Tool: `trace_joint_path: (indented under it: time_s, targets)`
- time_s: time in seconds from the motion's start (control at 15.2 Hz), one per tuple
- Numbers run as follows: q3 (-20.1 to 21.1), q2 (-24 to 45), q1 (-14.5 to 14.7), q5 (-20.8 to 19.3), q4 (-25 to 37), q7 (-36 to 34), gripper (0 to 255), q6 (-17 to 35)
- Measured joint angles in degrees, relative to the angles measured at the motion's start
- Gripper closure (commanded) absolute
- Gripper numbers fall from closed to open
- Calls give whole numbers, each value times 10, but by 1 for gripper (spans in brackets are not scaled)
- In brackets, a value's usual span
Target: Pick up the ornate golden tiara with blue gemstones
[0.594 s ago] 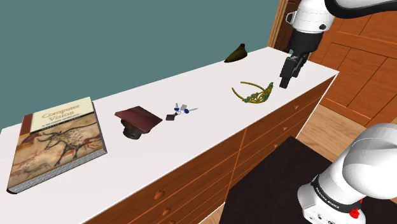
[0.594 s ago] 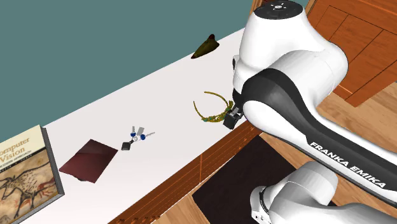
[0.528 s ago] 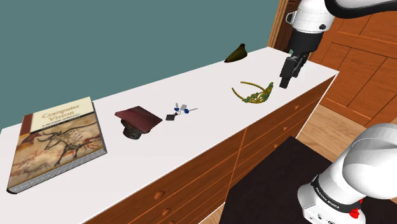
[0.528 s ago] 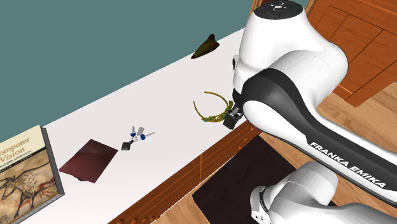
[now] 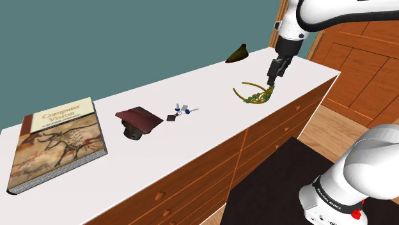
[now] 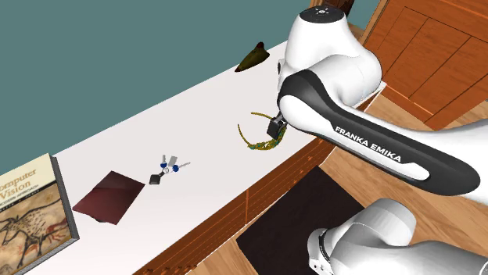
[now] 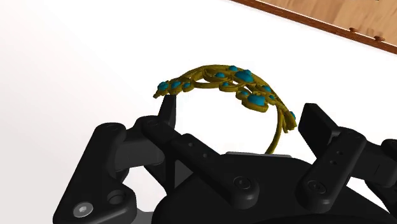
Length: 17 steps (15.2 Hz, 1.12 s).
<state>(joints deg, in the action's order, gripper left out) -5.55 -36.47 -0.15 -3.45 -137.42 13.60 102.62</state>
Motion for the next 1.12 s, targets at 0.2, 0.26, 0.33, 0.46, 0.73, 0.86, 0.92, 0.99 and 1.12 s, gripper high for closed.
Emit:
trace_joint_path:
  time_s: [0.2,0.26,0.33,0.46,0.73,0.86,0.92,0.99,1.12]
  targets:
    - [-20,56,0,1,16,22,0,52]
    - [-26,79,1,4,27,29,0,68]
    - [-32,96,1,6,32,37,0,84]
    - [-47,131,1,11,49,57,0,110]
    - [-63,173,1,20,56,78,0,153]
    - [-63,181,2,21,48,79,0,169]
    - [-65,183,2,22,44,81,0,176]
    - [-64,185,2,22,36,81,0,184]
    - [-66,188,2,22,23,83,0,201]
